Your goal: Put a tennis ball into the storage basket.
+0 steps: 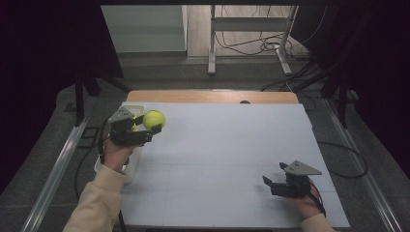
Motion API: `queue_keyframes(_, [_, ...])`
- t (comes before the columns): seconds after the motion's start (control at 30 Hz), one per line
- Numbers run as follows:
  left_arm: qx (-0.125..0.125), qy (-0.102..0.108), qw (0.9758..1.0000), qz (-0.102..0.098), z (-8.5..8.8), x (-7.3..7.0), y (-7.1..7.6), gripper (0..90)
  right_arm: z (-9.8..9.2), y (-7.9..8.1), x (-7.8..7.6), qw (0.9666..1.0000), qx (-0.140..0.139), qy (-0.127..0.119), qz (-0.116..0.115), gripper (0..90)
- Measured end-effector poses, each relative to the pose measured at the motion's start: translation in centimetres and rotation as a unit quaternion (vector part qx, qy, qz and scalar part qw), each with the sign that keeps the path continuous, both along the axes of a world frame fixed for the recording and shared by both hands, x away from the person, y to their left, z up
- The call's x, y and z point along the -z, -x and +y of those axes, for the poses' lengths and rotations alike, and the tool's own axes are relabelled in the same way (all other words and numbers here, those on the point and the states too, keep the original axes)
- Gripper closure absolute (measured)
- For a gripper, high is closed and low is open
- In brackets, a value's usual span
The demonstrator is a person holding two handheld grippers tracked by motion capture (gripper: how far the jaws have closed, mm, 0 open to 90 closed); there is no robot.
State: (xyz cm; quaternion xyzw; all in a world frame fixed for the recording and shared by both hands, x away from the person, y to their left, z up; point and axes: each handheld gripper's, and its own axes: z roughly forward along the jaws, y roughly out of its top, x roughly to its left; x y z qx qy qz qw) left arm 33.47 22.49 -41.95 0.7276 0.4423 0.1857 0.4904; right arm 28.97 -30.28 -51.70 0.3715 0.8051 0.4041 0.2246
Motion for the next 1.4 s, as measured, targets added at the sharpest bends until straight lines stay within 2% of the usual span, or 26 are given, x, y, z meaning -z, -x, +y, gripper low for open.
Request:
queue_keyframes(0.17, [-0.012, 0.005, 0.9999, -0.004, 1.7, -0.7, 0.3, 27.4, -0.1, -0.2, 0.0, 1.0, 0.006, -0.004, 0.001, 16.2])
queue_keyframes(0.43, [-0.039, -0.003, 0.9991, 0.019, 3.7, 0.6, 0.2, 27.4, -0.1, -0.3, -0.2, 1.0, 0.007, 0.001, -0.005, 16.2])
queue_keyframes(1.1, [-0.079, -0.006, 0.9966, 0.019, 6.3, -0.2, 0.6, 27.4, -0.1, -0.3, -0.2, 1.0, 0.003, -0.001, -0.006, 16.2])
queue_keyframes(1.4, [-0.098, -0.009, 0.9947, 0.03, 7.5, 0.2, 0.4, 27.4, -0.1, -0.3, -0.2, 1.0, 0.003, 0.001, -0.005, 16.2])
